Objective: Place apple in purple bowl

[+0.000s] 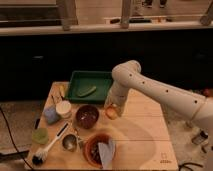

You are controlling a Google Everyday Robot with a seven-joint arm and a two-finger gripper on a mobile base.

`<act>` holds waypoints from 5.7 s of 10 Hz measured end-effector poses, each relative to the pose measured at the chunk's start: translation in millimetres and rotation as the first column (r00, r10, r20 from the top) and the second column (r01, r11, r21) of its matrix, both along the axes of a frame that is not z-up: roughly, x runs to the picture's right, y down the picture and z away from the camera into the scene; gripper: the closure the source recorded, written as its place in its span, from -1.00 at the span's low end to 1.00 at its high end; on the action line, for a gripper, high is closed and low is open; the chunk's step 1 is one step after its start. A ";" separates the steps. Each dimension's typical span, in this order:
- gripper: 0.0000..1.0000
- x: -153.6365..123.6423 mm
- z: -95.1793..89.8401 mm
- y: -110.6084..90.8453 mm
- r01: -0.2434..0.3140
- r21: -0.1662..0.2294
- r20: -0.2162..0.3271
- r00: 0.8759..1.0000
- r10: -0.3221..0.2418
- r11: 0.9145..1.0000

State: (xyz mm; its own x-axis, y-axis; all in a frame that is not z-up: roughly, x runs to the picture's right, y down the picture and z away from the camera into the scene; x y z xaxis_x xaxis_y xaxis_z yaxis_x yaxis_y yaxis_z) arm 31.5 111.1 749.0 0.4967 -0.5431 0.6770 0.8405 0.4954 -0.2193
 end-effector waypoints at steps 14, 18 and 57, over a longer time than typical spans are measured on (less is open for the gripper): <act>1.00 -82.0 -14.4 -3.5 0.167 0.024 0.129 0.977 -0.168 0.986; 1.00 -96.0 -12.1 -0.8 0.184 0.021 0.163 0.969 -0.185 0.983; 1.00 -112.3 24.8 9.1 0.260 -0.034 0.430 0.875 -0.221 0.965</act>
